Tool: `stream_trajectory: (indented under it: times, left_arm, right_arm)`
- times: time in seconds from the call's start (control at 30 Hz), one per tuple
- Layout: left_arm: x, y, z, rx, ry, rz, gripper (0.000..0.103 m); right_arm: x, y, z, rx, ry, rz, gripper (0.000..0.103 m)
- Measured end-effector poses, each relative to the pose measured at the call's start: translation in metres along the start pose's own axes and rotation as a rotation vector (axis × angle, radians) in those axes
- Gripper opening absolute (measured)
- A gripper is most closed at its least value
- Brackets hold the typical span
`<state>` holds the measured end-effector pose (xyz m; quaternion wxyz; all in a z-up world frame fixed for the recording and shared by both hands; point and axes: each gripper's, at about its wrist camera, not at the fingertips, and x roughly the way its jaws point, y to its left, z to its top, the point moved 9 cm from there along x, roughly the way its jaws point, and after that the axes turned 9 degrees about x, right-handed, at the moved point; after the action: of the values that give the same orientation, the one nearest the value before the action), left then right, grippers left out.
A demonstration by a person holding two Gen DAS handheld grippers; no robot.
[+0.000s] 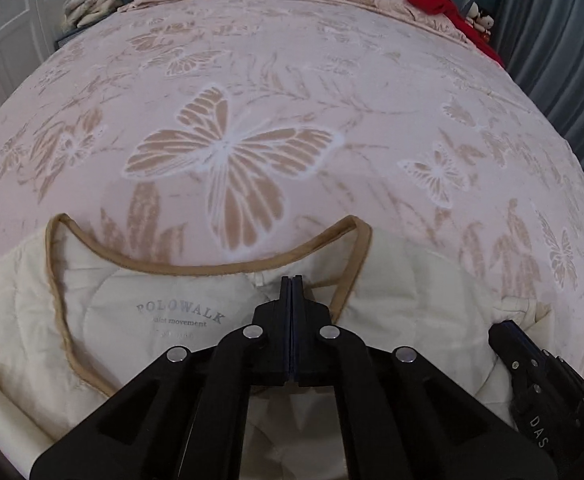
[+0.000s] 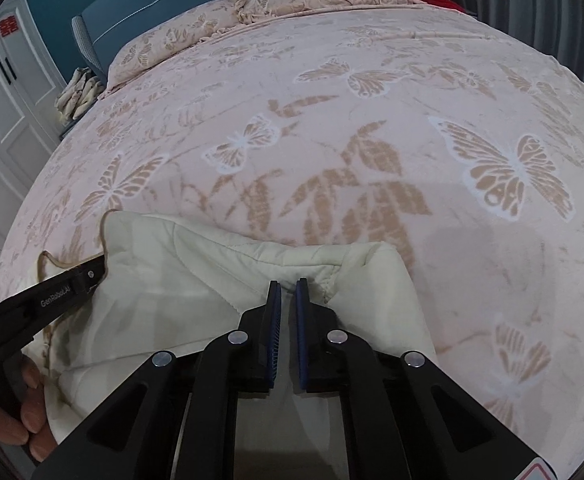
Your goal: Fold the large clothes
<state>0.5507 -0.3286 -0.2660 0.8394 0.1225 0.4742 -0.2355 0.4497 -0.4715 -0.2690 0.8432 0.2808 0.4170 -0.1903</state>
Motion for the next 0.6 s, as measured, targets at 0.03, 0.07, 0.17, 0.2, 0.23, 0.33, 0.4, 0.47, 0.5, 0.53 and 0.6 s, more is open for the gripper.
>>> stream_trajectory:
  times: [0.03, 0.07, 0.17, 0.2, 0.23, 0.33, 0.4, 0.47, 0.5, 0.53, 0.6]
  left_arm:
    - [0.000, -0.001, -0.001, 0.012, -0.014, 0.012, 0.000]
    - [0.001, -0.002, -0.002, 0.027, -0.024, 0.027, 0.000]
    - [0.003, -0.006, -0.003, 0.055, -0.044, 0.065, 0.000]
    - [0.000, -0.005, -0.002, 0.052, -0.049, 0.065, 0.000]
    - [-0.003, -0.004, -0.001, 0.041, -0.054, 0.059, 0.001]
    - [-0.031, 0.021, -0.006, -0.039, -0.075, 0.059, 0.014]
    - [-0.053, 0.044, -0.009, -0.059, -0.110, 0.066, 0.039]
    - [-0.074, 0.078, -0.010, -0.065, -0.150, 0.113, 0.045]
    - [-0.077, 0.099, -0.012, -0.065, -0.139, 0.152, 0.044]
    - [-0.076, 0.109, -0.012, -0.066, -0.126, 0.171, 0.044]
    - [-0.068, 0.129, -0.013, -0.071, -0.086, 0.197, 0.042]
  right_arm:
    - [0.001, 0.000, -0.001, -0.004, -0.003, -0.006, 0.002]
    - [0.003, 0.001, -0.001, -0.015, -0.009, -0.016, 0.002]
    - [0.004, 0.003, -0.001, -0.035, -0.020, -0.040, 0.002]
    - [0.004, 0.004, 0.000, -0.037, -0.021, -0.041, 0.002]
    - [0.003, 0.003, 0.000, -0.033, -0.019, -0.036, 0.002]
    - [-0.014, 0.000, 0.008, -0.006, -0.040, -0.070, 0.005]
    - [-0.047, 0.013, 0.014, -0.032, -0.134, -0.120, 0.018]
    - [-0.063, 0.049, 0.010, -0.074, -0.129, -0.011, 0.018]
    - [-0.063, 0.071, 0.005, -0.103, -0.098, 0.050, 0.018]
    - [-0.057, 0.095, -0.003, -0.124, -0.047, 0.126, 0.018]
    - [-0.041, 0.129, -0.016, -0.140, 0.034, 0.212, 0.016]
